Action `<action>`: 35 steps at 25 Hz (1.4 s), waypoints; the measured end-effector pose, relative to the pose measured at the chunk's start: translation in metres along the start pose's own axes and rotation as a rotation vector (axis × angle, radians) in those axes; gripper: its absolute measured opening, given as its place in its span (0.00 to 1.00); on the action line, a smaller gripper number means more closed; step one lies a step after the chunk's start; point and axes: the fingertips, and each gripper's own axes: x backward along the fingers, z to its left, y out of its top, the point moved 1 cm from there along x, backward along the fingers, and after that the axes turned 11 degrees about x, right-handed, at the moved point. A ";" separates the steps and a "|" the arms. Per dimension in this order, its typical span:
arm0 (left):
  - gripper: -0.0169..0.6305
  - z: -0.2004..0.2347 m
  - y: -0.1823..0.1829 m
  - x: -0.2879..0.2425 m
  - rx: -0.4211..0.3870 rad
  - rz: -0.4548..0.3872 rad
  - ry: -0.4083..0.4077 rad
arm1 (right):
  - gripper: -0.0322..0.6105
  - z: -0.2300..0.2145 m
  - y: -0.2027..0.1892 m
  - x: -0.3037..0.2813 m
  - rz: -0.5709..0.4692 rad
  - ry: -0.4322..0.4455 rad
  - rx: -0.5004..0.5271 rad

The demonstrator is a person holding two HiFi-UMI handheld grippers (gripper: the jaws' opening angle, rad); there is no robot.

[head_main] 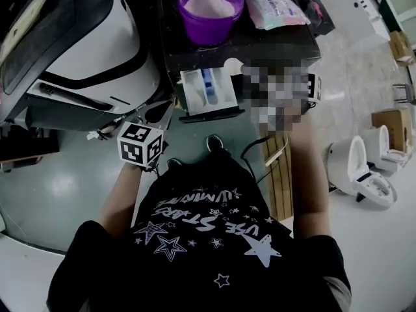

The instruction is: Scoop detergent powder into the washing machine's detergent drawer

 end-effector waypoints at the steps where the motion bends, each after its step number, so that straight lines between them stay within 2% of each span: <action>1: 0.03 -0.001 -0.001 0.000 0.000 0.003 -0.001 | 0.11 -0.008 -0.006 0.001 0.014 -0.038 0.019; 4: 0.03 -0.002 -0.003 0.000 -0.001 0.009 0.002 | 0.11 -0.024 -0.020 0.000 0.028 -0.126 0.046; 7: 0.03 -0.003 -0.006 0.000 -0.001 0.012 0.010 | 0.11 -0.031 -0.028 -0.004 0.032 -0.169 0.136; 12: 0.03 -0.004 -0.008 0.001 0.003 0.015 0.020 | 0.11 -0.036 -0.030 -0.012 0.042 -0.209 0.315; 16: 0.03 -0.004 -0.006 0.003 0.006 0.008 0.030 | 0.11 -0.039 -0.035 -0.019 0.090 -0.246 0.455; 26: 0.03 -0.003 -0.007 0.005 0.010 0.000 0.048 | 0.11 -0.053 -0.059 -0.031 0.226 -0.316 0.684; 35: 0.03 0.000 -0.008 0.007 0.016 -0.001 0.061 | 0.11 -0.059 -0.068 -0.039 0.318 -0.356 0.941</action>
